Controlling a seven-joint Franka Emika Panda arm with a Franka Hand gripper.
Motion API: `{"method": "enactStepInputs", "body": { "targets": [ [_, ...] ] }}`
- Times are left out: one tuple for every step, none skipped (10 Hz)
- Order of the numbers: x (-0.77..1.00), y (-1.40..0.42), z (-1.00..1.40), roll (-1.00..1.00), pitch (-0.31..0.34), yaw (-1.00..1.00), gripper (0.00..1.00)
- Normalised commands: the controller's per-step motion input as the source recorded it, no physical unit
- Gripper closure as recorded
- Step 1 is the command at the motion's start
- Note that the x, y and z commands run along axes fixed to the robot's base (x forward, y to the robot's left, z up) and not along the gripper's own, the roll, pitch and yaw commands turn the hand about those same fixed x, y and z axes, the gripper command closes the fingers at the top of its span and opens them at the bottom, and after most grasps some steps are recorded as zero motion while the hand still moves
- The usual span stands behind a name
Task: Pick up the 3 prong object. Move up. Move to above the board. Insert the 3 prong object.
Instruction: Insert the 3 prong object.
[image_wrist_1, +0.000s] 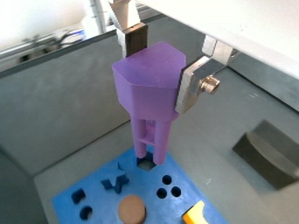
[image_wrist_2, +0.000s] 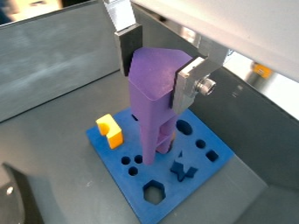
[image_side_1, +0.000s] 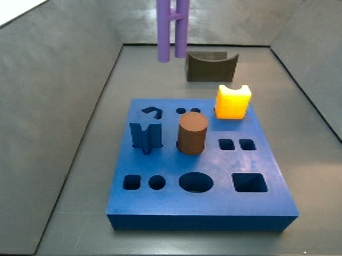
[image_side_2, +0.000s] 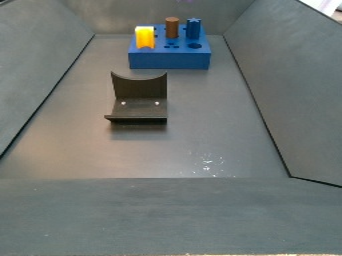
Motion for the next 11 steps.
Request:
{"method": "enactStepInputs", "body": {
  "targets": [
    [0.07, 0.0, -0.15, -0.02, -0.039, 0.78, 1.0],
    [0.07, 0.0, -0.17, -0.05, -0.05, 0.73, 1.0],
    [0.06, 0.0, -0.18, -0.03, -0.051, 0.72, 1.0],
    [0.06, 0.0, -0.19, -0.02, -0.054, 0.62, 1.0],
    [0.09, 0.0, -0.31, -0.01, -0.06, 0.61, 1.0],
    [0.11, 0.0, -0.32, 0.0, -0.041, 0.6, 1.0],
    [0.06, 0.0, -0.3, 0.0, -0.049, 0.5, 1.0],
    [0.07, 0.0, -0.26, 0.0, -0.034, 0.45, 1.0],
    [0.08, 0.01, -0.29, -0.01, -0.026, 0.38, 1.0],
    [0.1, 0.09, -0.26, -0.01, -0.007, 0.34, 1.0],
    [0.08, 0.08, -0.27, -0.02, -0.02, 0.37, 1.0]
  ]
}}
